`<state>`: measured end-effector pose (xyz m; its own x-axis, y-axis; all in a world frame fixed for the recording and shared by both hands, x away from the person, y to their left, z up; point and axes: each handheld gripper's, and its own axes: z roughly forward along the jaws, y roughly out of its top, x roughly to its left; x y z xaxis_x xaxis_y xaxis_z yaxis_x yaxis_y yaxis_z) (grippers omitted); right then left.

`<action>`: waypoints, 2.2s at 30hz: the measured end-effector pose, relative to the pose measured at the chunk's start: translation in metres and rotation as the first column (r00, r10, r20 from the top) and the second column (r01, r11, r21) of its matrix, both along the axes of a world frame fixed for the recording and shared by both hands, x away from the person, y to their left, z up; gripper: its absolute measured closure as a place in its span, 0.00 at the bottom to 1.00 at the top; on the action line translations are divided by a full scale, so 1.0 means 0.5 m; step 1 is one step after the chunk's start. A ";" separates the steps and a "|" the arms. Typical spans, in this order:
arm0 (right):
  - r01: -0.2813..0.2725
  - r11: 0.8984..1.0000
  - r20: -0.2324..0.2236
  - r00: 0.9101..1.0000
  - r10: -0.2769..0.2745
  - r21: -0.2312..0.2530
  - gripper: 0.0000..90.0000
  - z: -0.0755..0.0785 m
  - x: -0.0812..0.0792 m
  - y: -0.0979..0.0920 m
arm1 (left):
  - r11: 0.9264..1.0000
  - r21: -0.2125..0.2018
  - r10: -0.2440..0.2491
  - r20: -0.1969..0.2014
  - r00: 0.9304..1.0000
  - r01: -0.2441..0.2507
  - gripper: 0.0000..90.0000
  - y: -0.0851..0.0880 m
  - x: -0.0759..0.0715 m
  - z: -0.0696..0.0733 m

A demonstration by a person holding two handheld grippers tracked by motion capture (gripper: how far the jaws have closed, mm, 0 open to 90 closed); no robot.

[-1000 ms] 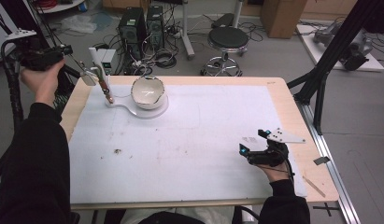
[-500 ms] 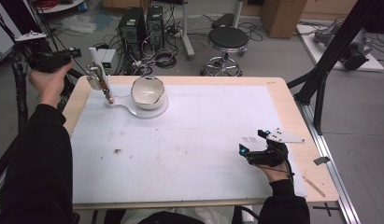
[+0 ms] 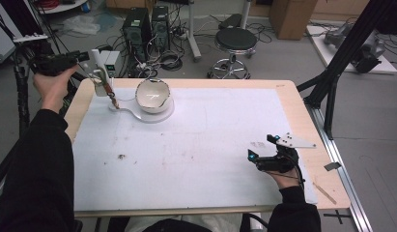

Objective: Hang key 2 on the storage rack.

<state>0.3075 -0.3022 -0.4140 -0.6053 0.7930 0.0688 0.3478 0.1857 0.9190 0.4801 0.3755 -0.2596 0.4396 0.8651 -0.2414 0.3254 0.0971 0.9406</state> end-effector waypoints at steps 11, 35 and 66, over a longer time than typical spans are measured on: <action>0.000 1.000 -0.003 1.000 0.000 0.004 0.01 0.000 0.001 0.000 | 0.999 0.045 -0.007 -0.066 0.998 0.010 0.02 0.011 -0.013 0.000; -0.002 1.000 0.001 1.000 0.002 0.010 0.01 0.002 0.004 0.002 | 0.994 0.107 -0.036 -0.015 0.999 0.037 0.02 -0.013 -0.094 -0.009; 0.000 1.000 0.008 1.000 0.000 0.005 0.01 0.004 0.003 0.004 | 0.983 0.170 -0.077 0.009 0.997 0.074 0.02 -0.081 -0.183 -0.071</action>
<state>0.3089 -0.3001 -0.4118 -0.6057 0.7928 0.0678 0.3401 0.1810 0.9228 0.3887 0.3348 -0.2949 0.5075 0.8573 -0.0869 0.3115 -0.0885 0.9461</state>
